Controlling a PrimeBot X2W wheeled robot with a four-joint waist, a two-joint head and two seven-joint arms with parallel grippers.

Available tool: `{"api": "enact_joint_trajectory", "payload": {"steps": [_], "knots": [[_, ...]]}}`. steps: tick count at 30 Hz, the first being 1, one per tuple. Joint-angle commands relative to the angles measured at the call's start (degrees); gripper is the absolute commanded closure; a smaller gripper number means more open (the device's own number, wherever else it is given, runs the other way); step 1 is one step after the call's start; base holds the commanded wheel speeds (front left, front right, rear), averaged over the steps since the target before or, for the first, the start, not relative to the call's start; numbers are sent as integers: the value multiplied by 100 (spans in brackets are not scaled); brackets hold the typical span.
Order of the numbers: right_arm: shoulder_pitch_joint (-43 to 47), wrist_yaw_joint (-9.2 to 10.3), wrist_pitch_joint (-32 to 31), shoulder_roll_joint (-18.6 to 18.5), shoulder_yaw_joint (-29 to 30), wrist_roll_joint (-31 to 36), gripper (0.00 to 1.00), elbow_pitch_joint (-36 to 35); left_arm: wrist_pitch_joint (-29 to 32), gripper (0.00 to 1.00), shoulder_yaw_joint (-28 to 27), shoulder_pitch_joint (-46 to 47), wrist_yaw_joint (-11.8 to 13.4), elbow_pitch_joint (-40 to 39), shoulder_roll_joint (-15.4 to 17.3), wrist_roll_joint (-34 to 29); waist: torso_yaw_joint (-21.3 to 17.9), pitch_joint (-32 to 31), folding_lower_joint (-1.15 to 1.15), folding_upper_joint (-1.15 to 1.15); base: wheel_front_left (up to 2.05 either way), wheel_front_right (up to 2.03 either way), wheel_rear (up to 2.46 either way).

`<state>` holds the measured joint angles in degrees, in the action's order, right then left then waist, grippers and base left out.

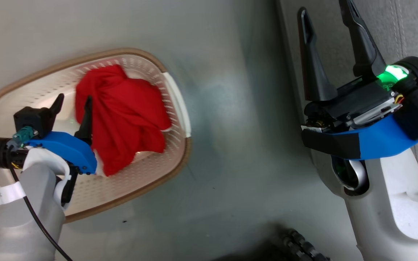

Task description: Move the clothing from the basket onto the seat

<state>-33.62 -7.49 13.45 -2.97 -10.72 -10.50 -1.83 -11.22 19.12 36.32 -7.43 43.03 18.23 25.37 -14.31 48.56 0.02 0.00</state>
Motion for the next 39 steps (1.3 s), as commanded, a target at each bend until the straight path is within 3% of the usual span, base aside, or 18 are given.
{"api": "enact_joint_trajectory", "payload": {"steps": [1, 7, 13, 16, 17, 18, 39], "knots": [[-96, -1, 56, 14, -18, -73, 0, 24, 26, 0, 27, 142, -6, 36, 76, 14, -599, 582, -2, 0, 0, 0, 0], [140, -1, 159, 15, -26, -281, 0, 154, 366, 0, 161, 355, 73, 610, 141, 53, -677, 641, -2, 0, 0, 0, 0], [302, -1, 179, 14, 10, -333, 0, 16, 730, 0, 125, 628, 614, 1163, 55, 24, -681, 654, -2, 0, 0, 0, 0], [355, -1, 179, 13, 47, -317, 0, -61, 904, 0, 146, 748, 738, 1355, -7, 37, -664, 647, -2, 0, 0, 0, 0], [351, -1, 181, 13, 57, -311, 0, -83, 924, 66, 146, 781, 759, 1399, -20, 51, -658, 645, -2, 0, 0, 0, 0], [356, -1, 181, 13, 63, -300, 0, -107, 929, 100, 143, 808, 753, 1436, -33, 73, -654, 642, -2, 0, 0, 0, 0], [117, -1, 180, 12, -223, -310, 0, 219, 608, 100, 137, 919, 566, 1928, -174, 309, -681, 290, -2, 0, 0, 0, 0]]}}
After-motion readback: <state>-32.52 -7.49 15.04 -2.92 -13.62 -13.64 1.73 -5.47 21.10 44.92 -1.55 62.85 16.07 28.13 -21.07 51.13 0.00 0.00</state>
